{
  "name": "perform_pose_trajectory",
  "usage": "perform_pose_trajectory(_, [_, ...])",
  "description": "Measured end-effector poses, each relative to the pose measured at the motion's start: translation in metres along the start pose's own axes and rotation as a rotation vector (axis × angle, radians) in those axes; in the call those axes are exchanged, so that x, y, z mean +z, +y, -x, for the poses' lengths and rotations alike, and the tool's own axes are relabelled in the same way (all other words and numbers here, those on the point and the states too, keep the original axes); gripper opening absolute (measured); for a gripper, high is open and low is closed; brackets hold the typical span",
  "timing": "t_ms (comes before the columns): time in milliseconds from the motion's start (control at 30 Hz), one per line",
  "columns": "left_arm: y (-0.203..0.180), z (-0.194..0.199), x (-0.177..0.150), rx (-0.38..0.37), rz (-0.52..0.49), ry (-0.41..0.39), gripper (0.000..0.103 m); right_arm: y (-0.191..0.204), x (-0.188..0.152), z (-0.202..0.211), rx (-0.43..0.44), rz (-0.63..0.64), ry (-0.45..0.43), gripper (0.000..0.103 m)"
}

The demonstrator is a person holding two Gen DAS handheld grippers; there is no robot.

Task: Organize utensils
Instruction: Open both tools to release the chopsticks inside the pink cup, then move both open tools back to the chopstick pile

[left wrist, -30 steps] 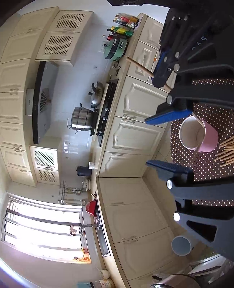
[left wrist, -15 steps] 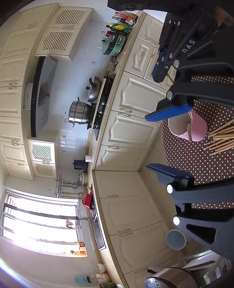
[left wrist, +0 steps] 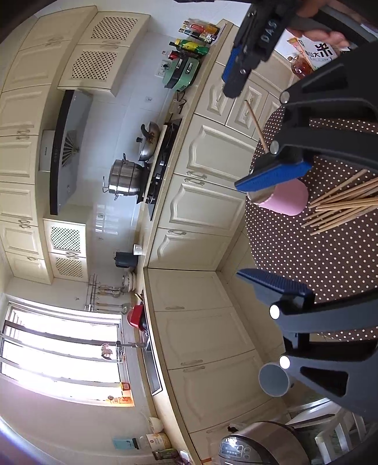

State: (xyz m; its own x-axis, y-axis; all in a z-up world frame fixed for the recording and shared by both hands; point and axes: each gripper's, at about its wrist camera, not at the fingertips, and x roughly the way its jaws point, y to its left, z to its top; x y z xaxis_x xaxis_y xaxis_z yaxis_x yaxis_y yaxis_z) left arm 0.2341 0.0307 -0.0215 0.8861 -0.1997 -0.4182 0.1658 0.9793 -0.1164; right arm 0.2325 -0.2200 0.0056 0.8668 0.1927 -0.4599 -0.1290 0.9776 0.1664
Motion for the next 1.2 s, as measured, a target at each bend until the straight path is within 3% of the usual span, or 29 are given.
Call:
perform_pose_trajectory(267, [-0.003,-0.003,-0.042,-0.018,-0.034,0.088,0.055,-0.002,-0.034,0.013,0.010,0.030,0.034,0.050])
perform_pose_trajectory(633, [-0.017,-0.077,-0.125,-0.030,-0.130,0.410,0.057,-0.014,-0.112,-0.031,0.035,0.031,0.214,0.050])
perform_pose_trajectory(733, [-0.020,-0.092,-0.140,-0.015,-0.155,0.459,0.057,-0.018,-0.129,-0.045,0.041,0.025,0.259,0.050])
perform_pose_trajectory(1200, [-0.033,-0.121,-0.162,0.008,-0.216,0.514,0.057,-0.026,-0.168,-0.074,0.073,-0.011,0.357,0.050])
